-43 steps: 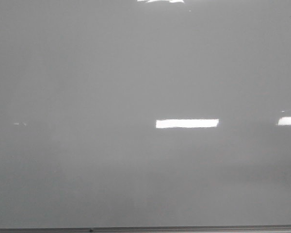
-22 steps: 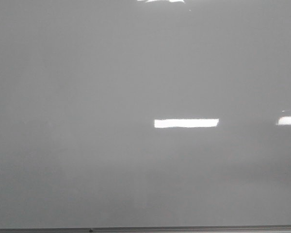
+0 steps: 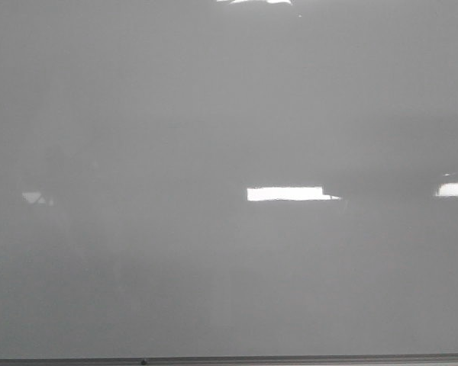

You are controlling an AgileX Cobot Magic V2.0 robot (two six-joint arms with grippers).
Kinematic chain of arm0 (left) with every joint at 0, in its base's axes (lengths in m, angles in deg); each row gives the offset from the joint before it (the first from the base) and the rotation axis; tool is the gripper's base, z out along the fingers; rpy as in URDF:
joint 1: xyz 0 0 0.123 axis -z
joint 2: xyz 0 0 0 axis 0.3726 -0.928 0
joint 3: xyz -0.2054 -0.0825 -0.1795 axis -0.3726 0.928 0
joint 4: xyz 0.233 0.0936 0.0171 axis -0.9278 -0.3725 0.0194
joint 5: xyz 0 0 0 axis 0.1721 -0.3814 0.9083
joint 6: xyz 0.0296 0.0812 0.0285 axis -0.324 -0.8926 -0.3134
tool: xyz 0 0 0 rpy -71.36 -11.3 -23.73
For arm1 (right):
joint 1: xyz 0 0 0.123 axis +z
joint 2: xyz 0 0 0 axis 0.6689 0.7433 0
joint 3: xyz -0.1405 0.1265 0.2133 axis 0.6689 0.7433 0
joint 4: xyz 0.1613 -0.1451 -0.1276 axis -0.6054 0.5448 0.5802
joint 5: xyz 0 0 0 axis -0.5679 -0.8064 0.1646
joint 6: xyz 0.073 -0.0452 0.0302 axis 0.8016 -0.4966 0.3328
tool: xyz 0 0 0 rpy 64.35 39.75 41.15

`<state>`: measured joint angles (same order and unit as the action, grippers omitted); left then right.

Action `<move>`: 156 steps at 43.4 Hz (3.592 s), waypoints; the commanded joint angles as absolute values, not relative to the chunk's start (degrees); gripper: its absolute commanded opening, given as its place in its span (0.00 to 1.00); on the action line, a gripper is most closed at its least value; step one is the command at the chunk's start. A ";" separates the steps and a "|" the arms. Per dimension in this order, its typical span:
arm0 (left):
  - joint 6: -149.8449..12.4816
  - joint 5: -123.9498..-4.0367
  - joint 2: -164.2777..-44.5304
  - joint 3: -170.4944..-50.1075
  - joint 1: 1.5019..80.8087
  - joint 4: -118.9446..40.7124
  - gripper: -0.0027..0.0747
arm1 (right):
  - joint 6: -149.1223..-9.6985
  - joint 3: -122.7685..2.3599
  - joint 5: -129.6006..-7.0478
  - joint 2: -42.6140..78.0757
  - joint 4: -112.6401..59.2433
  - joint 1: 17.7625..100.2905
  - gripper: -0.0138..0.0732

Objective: Write number 6 on whiteboard

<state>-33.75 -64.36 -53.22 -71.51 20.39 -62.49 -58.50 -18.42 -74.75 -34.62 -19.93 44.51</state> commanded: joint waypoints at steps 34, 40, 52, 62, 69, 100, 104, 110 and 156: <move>-33.12 -65.86 -64.14 -77.33 20.22 -62.29 0.83 | -58.55 -25.18 -70.27 -24.32 -19.43 44.25 0.76; -33.12 -66.10 -73.37 -79.11 20.22 -62.14 0.83 | -58.55 -25.18 -70.29 -24.32 -19.43 44.25 0.76; -32.11 -63.60 -97.22 -85.88 20.22 -62.19 0.83 | -58.55 -25.18 -70.29 -24.32 -19.43 44.25 0.76; -31.07 -56.35 -111.23 -86.80 17.68 -61.38 0.83 | -58.55 -25.18 -70.29 -24.32 -19.43 44.25 0.76; -31.07 -48.33 -118.35 -86.80 17.59 -61.39 0.83 | -58.55 -25.18 -70.29 -24.32 -19.43 44.25 0.76; -31.07 -35.15 -129.68 -86.92 17.59 -61.26 0.33 | -58.55 -25.18 -70.29 -24.32 -19.43 44.25 0.76; -31.07 -35.15 -129.68 -86.92 17.59 -61.26 0.15 | -58.55 -25.18 -70.29 -24.32 -19.43 44.25 0.76; -31.07 -37.40 -128.85 -86.92 17.59 -61.41 0.02 | -58.55 -25.18 -70.29 -24.32 -19.43 44.25 0.76; -62.98 -103.42 -119.07 -112.88 77.38 -80.78 0.02 | -88.36 -44.35 -94.83 6.73 -31.50 77.67 0.77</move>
